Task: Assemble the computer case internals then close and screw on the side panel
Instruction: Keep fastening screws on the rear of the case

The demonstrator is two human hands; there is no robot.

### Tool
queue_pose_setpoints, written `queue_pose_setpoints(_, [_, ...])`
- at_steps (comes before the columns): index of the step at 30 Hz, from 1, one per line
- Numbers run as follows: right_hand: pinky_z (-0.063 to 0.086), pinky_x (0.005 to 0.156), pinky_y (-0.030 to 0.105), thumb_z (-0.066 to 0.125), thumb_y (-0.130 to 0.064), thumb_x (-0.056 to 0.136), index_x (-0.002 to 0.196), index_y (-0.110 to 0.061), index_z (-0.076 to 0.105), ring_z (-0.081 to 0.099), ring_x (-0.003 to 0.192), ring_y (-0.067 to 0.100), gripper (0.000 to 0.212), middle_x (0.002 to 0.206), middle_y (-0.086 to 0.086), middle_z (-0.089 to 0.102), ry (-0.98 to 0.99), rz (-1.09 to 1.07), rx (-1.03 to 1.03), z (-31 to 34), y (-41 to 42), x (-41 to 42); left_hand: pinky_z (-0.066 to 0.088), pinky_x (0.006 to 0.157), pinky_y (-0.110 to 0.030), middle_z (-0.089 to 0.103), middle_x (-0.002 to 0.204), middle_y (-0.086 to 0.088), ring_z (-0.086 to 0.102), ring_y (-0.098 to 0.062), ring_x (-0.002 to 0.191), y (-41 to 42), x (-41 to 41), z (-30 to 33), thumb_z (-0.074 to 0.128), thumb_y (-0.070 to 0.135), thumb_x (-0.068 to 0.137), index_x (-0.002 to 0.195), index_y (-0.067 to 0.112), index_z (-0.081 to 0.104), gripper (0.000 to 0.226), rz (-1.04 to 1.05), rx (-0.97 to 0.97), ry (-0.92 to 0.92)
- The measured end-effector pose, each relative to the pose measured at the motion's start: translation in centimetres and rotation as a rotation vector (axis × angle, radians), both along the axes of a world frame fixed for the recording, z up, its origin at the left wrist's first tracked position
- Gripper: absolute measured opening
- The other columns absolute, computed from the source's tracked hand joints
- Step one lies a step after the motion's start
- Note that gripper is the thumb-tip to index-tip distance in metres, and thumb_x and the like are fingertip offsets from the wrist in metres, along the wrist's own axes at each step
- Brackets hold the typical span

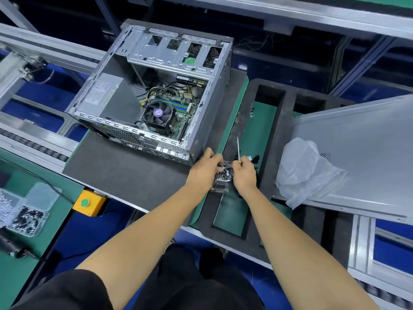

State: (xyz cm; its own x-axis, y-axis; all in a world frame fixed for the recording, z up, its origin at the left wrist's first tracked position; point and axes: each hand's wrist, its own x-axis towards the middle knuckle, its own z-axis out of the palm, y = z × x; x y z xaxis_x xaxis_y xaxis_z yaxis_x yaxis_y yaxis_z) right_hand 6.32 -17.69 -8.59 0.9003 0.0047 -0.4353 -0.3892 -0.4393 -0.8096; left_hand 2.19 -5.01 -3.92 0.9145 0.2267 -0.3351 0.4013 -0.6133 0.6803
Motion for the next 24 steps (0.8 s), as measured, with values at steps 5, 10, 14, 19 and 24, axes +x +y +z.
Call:
queue_pose_setpoints(5, [0.028,0.051,0.033,0.048,-0.013,0.099,0.075,-0.014,0.039,0.037,0.058,0.017,0.025,0.067,0.002,0.047,-0.007,0.003,-0.011,0.1,0.1,0.0,0.040,0.067,-0.023,0.048,0.082,0.011,0.055,0.017,0.068,-0.2,0.2,-0.7,0.052,0.017,0.096,0.102,0.003,0.059,0.017,0.002,0.014,0.025])
queue_pose_setpoints(10, [0.029,0.055,0.034,0.048,-0.012,0.098,0.074,-0.015,0.037,0.039,0.061,0.018,0.027,0.072,0.007,0.051,-0.006,-0.015,-0.002,0.2,0.2,0.0,0.046,0.062,-0.021,0.056,0.081,0.011,0.060,0.001,0.071,-0.2,0.5,0.4,0.051,0.018,0.093,0.104,0.003,0.061,0.022,0.041,-0.039,-0.016])
queue_pose_setpoints(14, [0.030,0.055,0.034,0.049,-0.013,0.098,0.073,-0.016,0.038,0.039,0.060,0.018,0.028,0.068,0.004,0.050,-0.002,-0.031,-0.015,0.3,0.4,-0.1,0.038,0.070,-0.036,0.065,0.095,-0.005,0.063,-0.011,0.083,0.0,1.2,0.2,0.049,0.015,0.093,0.098,0.004,0.056,0.014,-0.045,0.098,0.098])
queue_pose_setpoints(19, [0.030,0.055,0.034,0.049,-0.013,0.098,0.078,-0.013,0.043,0.041,0.060,0.018,0.021,0.073,0.006,0.055,0.000,-0.036,-0.016,0.3,0.5,-0.2,0.042,0.070,-0.028,0.047,0.110,-0.005,0.053,-0.016,0.093,0.7,0.7,-0.4,0.065,0.008,0.098,0.108,0.008,0.062,0.011,-0.321,0.362,0.011])
queue_pose_setpoints(24, [0.027,0.051,0.032,0.050,-0.012,0.097,0.072,-0.016,0.038,0.036,0.055,0.014,0.028,0.064,-0.001,0.046,-0.007,-0.045,-0.025,0.3,0.5,-0.3,0.036,0.062,-0.022,0.039,0.099,0.004,0.042,0.005,0.065,1.1,0.5,-0.6,0.066,0.002,0.094,0.104,0.010,0.062,0.013,-0.292,0.321,-0.036])
